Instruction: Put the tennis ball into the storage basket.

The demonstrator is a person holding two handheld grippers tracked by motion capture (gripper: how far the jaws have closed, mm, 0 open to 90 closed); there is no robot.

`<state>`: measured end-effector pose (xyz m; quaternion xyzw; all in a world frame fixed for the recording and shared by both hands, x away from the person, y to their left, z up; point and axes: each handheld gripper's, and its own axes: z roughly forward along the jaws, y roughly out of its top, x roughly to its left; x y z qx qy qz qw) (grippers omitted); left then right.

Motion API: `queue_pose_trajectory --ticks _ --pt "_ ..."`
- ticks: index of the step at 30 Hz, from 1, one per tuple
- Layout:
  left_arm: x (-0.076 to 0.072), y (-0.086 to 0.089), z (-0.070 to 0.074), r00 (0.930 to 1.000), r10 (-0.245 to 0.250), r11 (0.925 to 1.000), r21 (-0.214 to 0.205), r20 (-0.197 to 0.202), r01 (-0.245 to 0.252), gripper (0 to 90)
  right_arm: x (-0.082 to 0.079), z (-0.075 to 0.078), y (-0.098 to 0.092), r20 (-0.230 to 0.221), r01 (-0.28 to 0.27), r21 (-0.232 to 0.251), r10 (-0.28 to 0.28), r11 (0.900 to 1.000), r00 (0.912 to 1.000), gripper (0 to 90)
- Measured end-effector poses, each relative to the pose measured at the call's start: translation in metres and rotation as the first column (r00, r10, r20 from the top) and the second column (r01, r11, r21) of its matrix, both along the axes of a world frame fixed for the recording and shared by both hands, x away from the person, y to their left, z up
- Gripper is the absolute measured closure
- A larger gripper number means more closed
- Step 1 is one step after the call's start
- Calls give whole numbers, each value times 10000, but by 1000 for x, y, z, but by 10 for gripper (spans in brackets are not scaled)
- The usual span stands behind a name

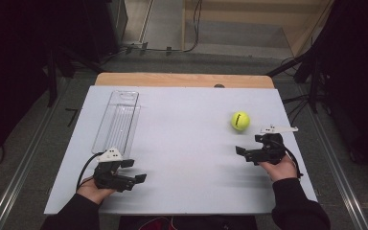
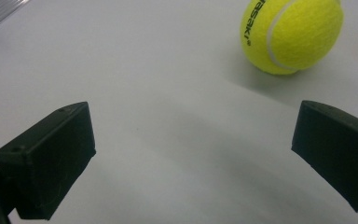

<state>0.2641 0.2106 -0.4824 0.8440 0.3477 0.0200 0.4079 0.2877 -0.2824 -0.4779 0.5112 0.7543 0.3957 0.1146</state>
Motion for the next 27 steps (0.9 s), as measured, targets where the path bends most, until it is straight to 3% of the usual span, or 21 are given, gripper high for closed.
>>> queue_pose_trajectory --ticks 8,10,16,27 --pt "0 0 0 10000 -7 10000 -38 21 7 211 14 5 1 -87 -72 159 73 9998 9999 0" --pt "0 0 0 10000 -8 10000 -45 12 8 211 17 7 3 -219 -49 15 49 10000 9997 0" --pt "1 1 0 10000 -9 10000 -83 -3 9 211 29 15 7 -12 -34 -265 33 9996 10000 0" --pt "1 1 0 10000 -5 10000 -54 15 5 211 42 25 5 39 242 -425 -241 9988 9997 0"
